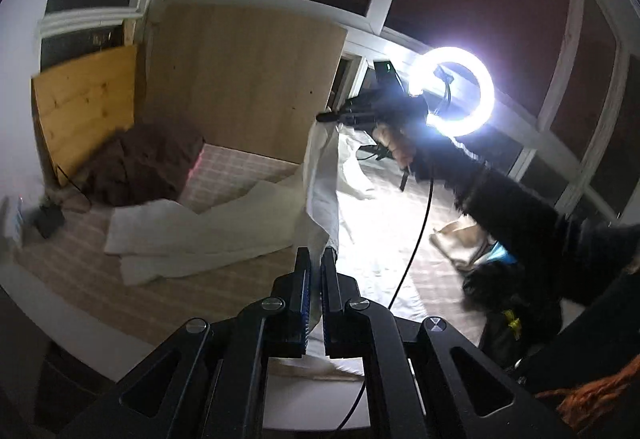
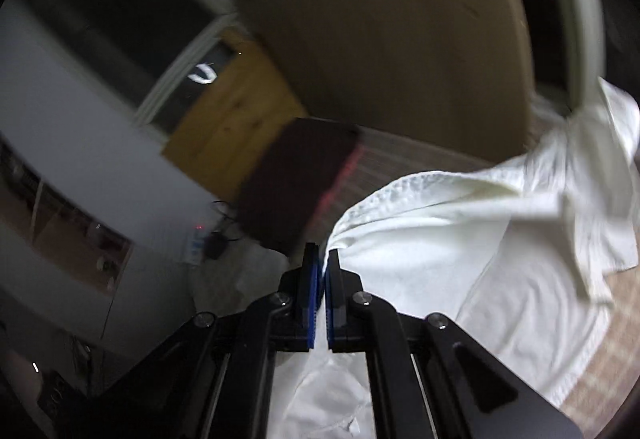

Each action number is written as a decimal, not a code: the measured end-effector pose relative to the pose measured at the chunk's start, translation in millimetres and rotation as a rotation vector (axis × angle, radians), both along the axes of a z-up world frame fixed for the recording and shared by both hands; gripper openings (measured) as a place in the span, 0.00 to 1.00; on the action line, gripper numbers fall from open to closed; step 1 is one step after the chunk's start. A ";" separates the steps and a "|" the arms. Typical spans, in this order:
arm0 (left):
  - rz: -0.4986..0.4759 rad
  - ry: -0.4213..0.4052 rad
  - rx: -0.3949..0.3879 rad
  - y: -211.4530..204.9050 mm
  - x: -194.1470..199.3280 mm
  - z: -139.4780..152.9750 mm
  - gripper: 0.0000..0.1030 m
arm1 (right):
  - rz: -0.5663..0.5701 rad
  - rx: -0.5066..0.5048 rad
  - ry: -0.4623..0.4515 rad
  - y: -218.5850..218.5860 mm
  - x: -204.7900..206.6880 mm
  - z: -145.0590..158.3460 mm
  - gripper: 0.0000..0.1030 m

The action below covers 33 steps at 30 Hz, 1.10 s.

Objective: Fold clothes

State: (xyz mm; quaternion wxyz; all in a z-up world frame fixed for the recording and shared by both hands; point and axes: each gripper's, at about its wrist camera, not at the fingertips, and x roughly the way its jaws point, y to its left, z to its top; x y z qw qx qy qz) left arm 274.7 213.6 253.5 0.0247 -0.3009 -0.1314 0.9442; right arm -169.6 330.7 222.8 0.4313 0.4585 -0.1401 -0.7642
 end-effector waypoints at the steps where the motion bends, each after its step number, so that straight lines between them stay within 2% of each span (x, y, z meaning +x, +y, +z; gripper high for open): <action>1: -0.024 -0.017 -0.005 6.5 -3.8 -3.7 0.04 | -0.001 0.002 0.008 0.2 -0.1 0.3 0.03; 5: -0.177 -0.089 -0.007 48.8 -27.3 -31.2 0.04 | -0.048 0.027 -0.018 24.4 -4.1 -25.0 0.03; 10: -0.432 -0.218 0.059 128.0 -65.3 -93.8 0.04 | -0.143 0.124 -0.089 91.6 -2.2 -88.7 0.03; 15: -0.636 -0.335 0.008 203.5 -99.8 -157.6 0.04 | -0.231 0.205 -0.141 150.8 -1.1 -134.8 0.03; 17: -0.662 -0.368 0.036 215.5 -112.8 -174.2 0.04 | -0.251 0.235 -0.141 165.3 -1.9 -146.0 0.03; 20: -0.691 -0.403 0.035 230.3 -120.7 -188.0 0.04 | -0.276 0.277 -0.137 170.9 -2.2 -156.0 0.03; 23: -0.722 -0.398 0.062 234.3 -115.0 -180.9 0.04 | -0.275 0.305 -0.133 170.4 0.2 -162.1 0.03; 26: -0.727 -0.396 0.037 229.5 -110.0 -172.7 0.04 | -0.254 0.281 -0.167 173.4 1.4 -169.2 0.04; 28: -0.722 -0.415 0.031 226.3 -109.7 -171.3 0.04 | -0.239 0.307 -0.189 171.5 2.1 -171.6 0.06; 30: -0.718 -0.441 0.008 223.9 -108.8 -170.6 0.06 | -0.228 0.305 -0.211 174.3 4.3 -167.6 0.17; 33: -0.712 -0.501 0.010 216.4 -106.6 -165.3 0.13 | -0.233 0.291 -0.185 186.3 17.9 -148.4 0.24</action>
